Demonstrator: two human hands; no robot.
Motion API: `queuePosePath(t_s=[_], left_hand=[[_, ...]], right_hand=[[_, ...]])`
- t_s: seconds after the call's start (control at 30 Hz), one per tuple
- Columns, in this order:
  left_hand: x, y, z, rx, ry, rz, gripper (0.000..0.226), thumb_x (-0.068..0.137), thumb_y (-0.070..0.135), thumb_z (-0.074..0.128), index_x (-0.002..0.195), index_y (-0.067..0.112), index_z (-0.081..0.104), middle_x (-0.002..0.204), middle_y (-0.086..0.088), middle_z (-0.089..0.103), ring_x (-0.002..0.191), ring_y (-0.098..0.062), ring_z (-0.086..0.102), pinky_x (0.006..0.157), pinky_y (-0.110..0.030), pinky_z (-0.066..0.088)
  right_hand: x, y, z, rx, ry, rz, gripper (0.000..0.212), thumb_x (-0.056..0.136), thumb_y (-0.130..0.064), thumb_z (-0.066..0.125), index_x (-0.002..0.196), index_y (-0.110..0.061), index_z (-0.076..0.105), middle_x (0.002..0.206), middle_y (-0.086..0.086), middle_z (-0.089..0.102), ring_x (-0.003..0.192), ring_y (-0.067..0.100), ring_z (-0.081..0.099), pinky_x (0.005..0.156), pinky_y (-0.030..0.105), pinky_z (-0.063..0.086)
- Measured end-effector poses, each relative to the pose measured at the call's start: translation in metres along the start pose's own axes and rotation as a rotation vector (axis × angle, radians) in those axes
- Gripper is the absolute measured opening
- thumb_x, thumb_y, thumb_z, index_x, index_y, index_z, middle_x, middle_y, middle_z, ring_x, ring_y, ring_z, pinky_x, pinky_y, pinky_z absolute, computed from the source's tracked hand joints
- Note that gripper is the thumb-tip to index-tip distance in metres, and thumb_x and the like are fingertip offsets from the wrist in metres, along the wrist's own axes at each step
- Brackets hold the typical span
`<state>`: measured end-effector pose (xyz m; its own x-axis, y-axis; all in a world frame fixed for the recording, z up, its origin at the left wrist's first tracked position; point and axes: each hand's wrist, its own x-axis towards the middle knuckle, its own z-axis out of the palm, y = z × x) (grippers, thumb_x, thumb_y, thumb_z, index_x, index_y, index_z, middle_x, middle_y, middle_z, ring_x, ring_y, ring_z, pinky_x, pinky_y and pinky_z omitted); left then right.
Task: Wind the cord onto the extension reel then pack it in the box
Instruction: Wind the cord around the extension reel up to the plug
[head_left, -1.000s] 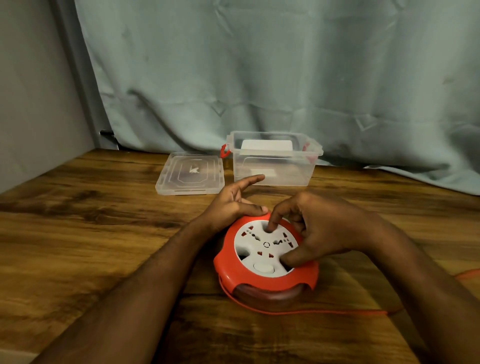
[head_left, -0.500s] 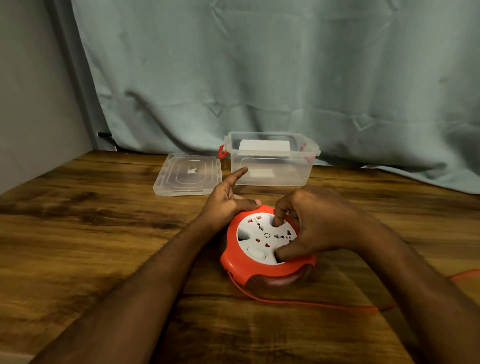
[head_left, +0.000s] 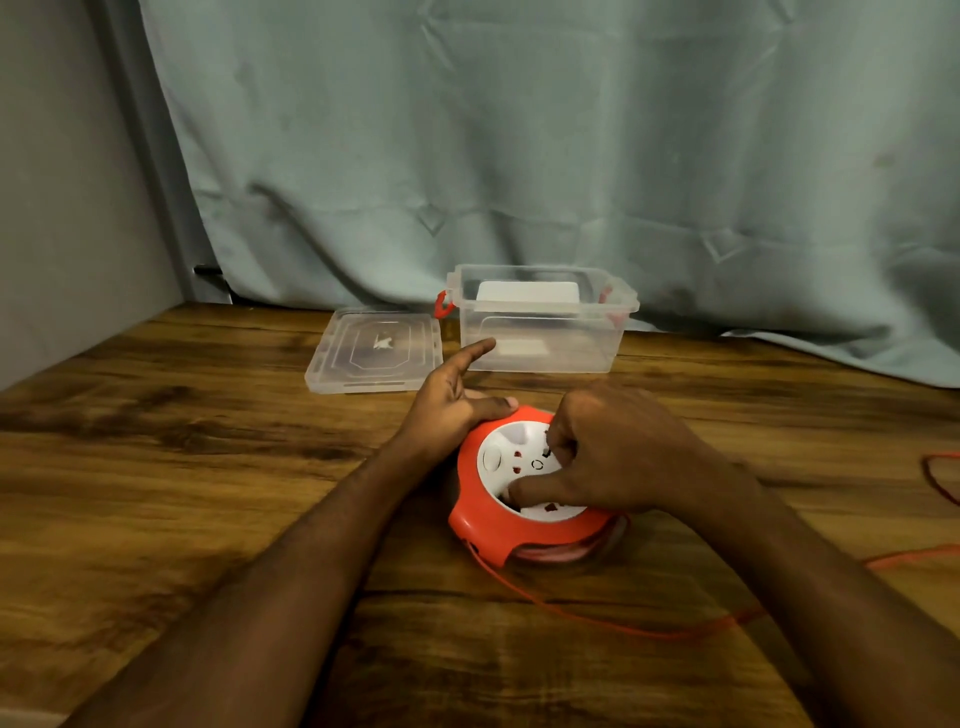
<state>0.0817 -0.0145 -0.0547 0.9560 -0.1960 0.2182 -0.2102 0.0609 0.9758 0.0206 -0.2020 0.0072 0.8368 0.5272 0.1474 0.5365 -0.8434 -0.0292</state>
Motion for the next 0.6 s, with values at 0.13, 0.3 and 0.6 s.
queuePosePath(t_s=[0.13,0.3,0.6], left_hand=[[-0.002,0.003,0.0,-0.009,0.006,0.004,0.069,0.086,-0.005,0.066,0.145,0.023,0.041,0.071,-0.01,0.074,0.062,-0.023,0.072,0.058,-0.031,0.057],[0.0,0.002,-0.002,-0.025,-0.054,0.015,0.066,0.088,-0.003,0.064,0.145,0.022,0.042,0.077,-0.016,0.074,0.064,-0.027,0.072,0.058,-0.032,0.056],[-0.007,0.011,0.0,0.029,-0.263,-0.025,0.064,0.09,-0.006,0.059,0.147,0.017,0.039,0.056,-0.002,0.067,0.047,-0.013,0.063,0.046,-0.022,0.049]], right_hand=[[-0.001,0.006,-0.004,0.047,-0.002,-0.018,0.055,0.073,-0.078,0.068,0.059,-0.026,0.056,0.056,-0.013,0.054,0.058,0.002,0.056,0.054,0.02,0.034],[-0.004,0.019,-0.015,0.228,-0.043,-0.122,0.04,0.083,-0.023,0.076,0.114,-0.046,0.068,0.056,-0.015,0.055,0.053,0.006,0.051,0.053,0.032,0.044],[-0.008,0.024,-0.022,0.294,-0.302,-0.114,0.057,0.086,-0.024,0.079,0.132,-0.049,0.057,0.051,-0.038,0.053,0.051,-0.01,0.056,0.05,0.014,0.037]])
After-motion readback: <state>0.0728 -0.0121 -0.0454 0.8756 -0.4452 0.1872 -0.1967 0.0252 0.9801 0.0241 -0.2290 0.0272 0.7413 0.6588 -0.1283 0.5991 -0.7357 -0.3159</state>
